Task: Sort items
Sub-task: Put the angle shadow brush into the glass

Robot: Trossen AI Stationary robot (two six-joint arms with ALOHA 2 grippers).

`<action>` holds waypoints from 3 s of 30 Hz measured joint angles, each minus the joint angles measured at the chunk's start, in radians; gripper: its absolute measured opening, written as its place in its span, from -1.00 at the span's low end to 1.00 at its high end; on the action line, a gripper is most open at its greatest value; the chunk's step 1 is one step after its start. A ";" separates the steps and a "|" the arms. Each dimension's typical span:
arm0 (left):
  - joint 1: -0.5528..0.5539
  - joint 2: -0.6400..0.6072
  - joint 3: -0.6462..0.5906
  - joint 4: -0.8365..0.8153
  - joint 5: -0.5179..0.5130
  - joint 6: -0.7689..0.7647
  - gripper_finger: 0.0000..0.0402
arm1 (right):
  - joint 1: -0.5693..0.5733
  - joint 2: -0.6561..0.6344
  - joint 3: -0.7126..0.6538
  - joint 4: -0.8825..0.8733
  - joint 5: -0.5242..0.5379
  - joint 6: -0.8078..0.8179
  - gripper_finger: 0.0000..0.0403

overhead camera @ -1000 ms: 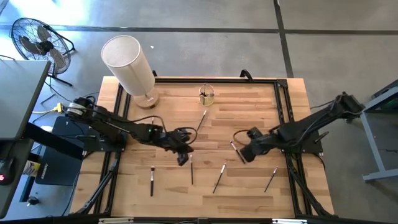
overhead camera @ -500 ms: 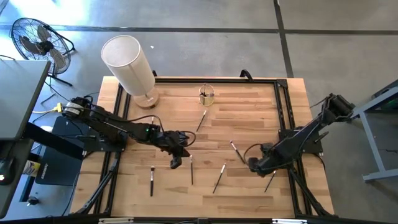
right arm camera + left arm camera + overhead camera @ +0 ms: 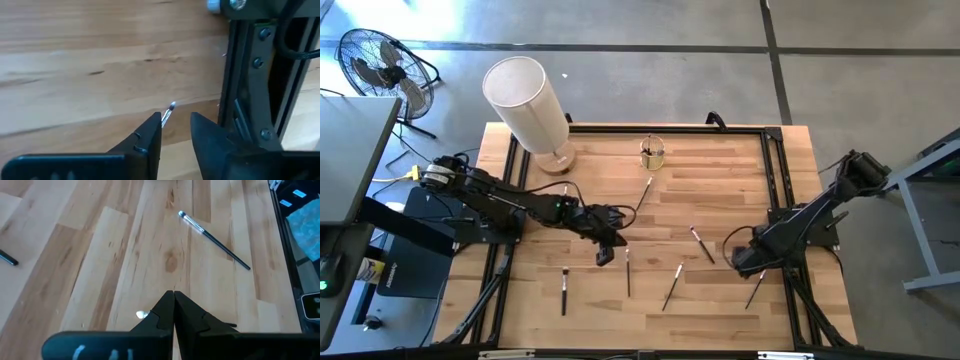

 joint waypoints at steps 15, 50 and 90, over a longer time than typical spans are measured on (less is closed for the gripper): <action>0.000 0.001 0.000 -0.002 -0.006 -0.001 -1.00 | -0.001 -0.003 -0.152 0.254 -0.070 0.044 -0.43; 0.019 0.001 0.000 -0.002 -0.004 0.005 -1.00 | -0.002 -0.006 -0.198 0.320 0.032 -0.095 -0.78; 0.025 0.001 0.000 0.000 -0.033 0.006 -1.00 | -0.002 -0.006 -0.193 0.228 0.093 -0.165 -0.61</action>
